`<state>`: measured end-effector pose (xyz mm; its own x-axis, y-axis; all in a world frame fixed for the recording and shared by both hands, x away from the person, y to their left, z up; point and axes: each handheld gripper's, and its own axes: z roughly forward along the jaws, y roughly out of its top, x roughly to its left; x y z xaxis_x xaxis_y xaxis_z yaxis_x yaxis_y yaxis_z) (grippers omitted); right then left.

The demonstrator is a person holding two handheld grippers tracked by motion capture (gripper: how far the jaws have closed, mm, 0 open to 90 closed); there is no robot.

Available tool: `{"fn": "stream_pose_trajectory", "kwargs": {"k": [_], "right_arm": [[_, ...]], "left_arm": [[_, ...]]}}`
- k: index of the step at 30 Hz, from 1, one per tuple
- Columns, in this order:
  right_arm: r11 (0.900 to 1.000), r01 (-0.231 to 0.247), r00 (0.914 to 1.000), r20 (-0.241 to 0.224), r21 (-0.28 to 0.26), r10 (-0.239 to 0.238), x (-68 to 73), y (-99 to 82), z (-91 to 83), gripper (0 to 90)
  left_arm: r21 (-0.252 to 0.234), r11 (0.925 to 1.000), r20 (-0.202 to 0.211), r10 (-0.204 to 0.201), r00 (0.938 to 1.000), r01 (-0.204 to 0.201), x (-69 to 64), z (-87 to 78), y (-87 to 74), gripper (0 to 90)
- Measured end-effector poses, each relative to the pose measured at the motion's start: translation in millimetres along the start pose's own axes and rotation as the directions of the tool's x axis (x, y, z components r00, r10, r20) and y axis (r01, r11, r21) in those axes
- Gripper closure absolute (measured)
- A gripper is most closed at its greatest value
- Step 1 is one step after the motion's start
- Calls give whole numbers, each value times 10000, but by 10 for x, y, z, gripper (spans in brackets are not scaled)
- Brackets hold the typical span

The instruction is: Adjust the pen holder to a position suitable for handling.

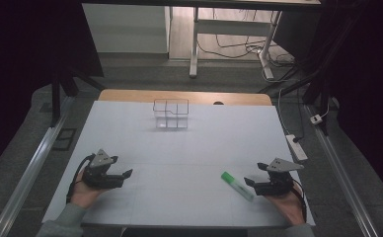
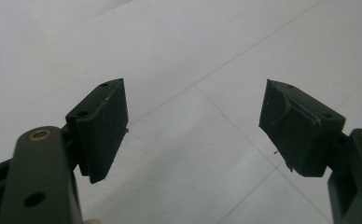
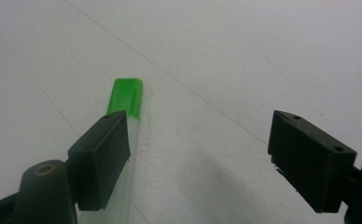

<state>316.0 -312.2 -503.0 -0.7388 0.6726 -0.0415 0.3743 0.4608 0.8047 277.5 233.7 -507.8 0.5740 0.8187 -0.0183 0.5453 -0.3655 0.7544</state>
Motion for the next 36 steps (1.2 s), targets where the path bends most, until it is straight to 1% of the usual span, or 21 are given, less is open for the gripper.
{"fn": "stream_pose_trajectory", "kwargs": {"k": [1,2,4,5,6,8,9,11,13,17,20,22,24,31,35,36], "right_arm": [[10000,46,10000,-2,-9,-46,2,2,3,204],[10000,64,10000,29,12,-64,5,3,4,204],[10000,58,10000,-64,5,-58,3,2,9,204],[10000,51,10000,70,-12,-51,9,0,13,204],[10000,22,10000,-36,5,-22,1,-7,16,205],[10000,10,10000,20,33,-11,1,-8,14,206],[10000,-29,10000,21,-63,30,-5,-14,16,215],[10000,-22,10000,11,-66,22,-9,-13,11,218],[9999,-48,10000,44,-120,49,-9,-12,8,220],[9999,-25,10000,11,-133,25,-6,-12,7,224],[10000,-36,10000,-11,-87,36,-7,-16,14,226],[10000,-40,10000,-23,-59,40,-8,-18,17,226],[10000,-64,10000,-37,-48,64,-7,-19,18,227],[10000,-60,10000,-30,-26,60,-11,-22,15,231],[10000,-53,10000,-2,59,53,-14,-32,26,232],[10000,-66,10000,-65,56,67,-17,-34,32,232]], "left_arm": [[0,10000,0,0,10000,0,0,0,0,239],[31,10000,-59,-19,10000,19,24,8,40,239],[39,10000,-60,-53,10000,53,37,10,59,240],[40,10000,-72,-42,10000,42,48,14,78,241],[45,10000,-83,-1,10000,1,61,20,101,241],[32,10000,-68,-24,10000,25,79,29,130,241],[31,10000,-28,-50,10000,50,89,36,146,241],[26,10000,-14,-81,10000,81,103,54,176,241],[85,10000,-83,-7,10000,8,109,73,207,242],[115,9999,-74,98,9999,-97,130,94,286,241],[69,10000,-43,-19,10000,20,168,102,357,242],[88,10000,-158,41,9999,-39,202,123,429,242],[92,9999,-165,56,9998,-54,212,129,451,244],[182,9996,-160,215,9996,-212,246,208,578,244],[160,9997,-177,189,9997,-186,265,264,610,246],[193,9997,-202,158,9997,-154,284,292,629,246]]}}
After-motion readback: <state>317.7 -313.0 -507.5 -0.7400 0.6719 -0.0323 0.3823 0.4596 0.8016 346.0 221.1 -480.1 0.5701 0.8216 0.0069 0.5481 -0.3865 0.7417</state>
